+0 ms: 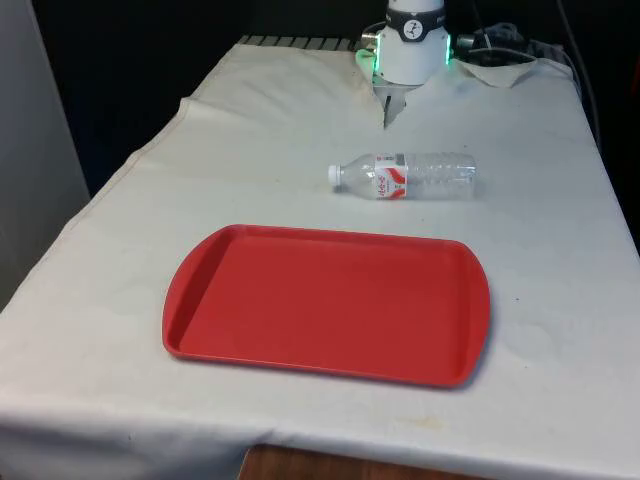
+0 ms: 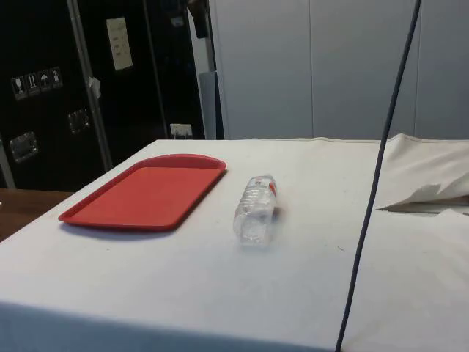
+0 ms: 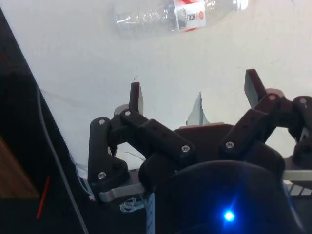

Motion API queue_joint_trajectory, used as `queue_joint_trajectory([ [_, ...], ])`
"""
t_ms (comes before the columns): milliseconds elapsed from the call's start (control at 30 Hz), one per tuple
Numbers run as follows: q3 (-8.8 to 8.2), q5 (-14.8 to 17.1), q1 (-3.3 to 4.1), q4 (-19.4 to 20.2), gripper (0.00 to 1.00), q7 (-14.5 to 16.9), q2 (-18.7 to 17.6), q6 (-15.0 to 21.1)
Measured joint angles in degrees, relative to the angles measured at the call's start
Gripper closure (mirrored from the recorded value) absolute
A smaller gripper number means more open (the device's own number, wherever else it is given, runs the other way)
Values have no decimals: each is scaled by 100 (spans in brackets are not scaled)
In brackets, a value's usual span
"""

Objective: Place the bottle upright on the tray.

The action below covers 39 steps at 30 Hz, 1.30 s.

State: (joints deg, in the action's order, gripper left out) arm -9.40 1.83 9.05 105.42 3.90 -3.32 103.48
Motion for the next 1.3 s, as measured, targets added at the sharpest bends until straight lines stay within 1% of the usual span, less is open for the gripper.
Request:
queue_joint_trajectory([
  [133,29,0,0,69,0,-29,23,11],
  [233,69,0,0,241,0,-80,138,69],
  [267,69,0,0,241,0,-80,138,69],
  [433,115,-17,0,619,0,-160,395,252],
  [733,172,-92,0,1003,0,-281,676,407],
  [833,212,-126,0,1192,0,-355,819,476],
  [867,212,-126,0,1192,0,-355,819,476],
  [1100,269,-172,0,1610,0,-470,1112,670],
  [1200,275,-178,0,1662,0,-493,1146,688],
  [1300,298,-201,0,1851,0,-561,1266,762],
])
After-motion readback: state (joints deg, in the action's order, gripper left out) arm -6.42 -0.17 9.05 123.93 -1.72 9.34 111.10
